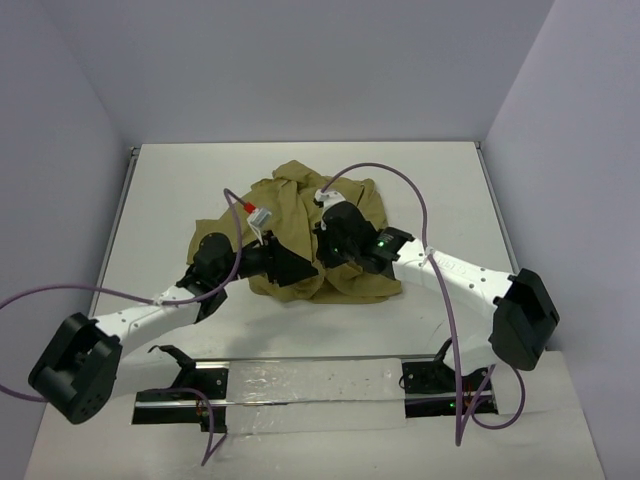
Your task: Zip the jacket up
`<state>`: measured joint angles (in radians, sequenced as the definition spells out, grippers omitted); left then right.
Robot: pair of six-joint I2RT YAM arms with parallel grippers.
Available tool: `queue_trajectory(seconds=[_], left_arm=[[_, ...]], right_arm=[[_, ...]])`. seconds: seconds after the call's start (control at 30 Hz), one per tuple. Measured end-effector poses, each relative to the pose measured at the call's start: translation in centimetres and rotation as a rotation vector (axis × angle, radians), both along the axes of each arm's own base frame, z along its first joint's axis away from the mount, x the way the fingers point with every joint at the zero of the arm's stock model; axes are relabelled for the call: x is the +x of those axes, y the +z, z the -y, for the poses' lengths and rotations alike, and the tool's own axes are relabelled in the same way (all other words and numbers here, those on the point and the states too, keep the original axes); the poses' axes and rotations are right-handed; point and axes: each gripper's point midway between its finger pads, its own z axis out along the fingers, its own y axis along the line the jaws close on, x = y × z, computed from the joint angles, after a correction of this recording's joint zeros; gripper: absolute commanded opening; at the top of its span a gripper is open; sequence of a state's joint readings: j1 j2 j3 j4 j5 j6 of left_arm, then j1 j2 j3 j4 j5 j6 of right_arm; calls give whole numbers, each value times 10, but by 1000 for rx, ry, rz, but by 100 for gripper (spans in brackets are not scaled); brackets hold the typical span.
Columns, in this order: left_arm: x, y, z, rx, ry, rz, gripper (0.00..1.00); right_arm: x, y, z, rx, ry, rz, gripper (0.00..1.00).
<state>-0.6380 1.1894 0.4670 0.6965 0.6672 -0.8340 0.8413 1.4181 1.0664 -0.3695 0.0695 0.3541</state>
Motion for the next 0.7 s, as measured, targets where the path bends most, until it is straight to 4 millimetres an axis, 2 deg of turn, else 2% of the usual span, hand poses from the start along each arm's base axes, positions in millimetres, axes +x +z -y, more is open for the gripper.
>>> queue_trajectory(seconds=[0.1,0.33,0.5,0.6,0.7], left_arm=[[2,9,-9,-33,76,5,58],[15,14,-29,-71,309,-88,43],[8,5,-23,-76,418,-246,48],[3,-5,-18,-91,474,-375,55],[-4,-18,-16,-130,518,-499,57]], right_arm=[[-4,3,0,42,-22,-15,0],[-7,22,-4,176,-102,-35,0],[-6,31,-4,230,-151,-36,0],[-4,34,-3,245,-172,-31,0],[-3,36,-2,251,-182,-28,0]])
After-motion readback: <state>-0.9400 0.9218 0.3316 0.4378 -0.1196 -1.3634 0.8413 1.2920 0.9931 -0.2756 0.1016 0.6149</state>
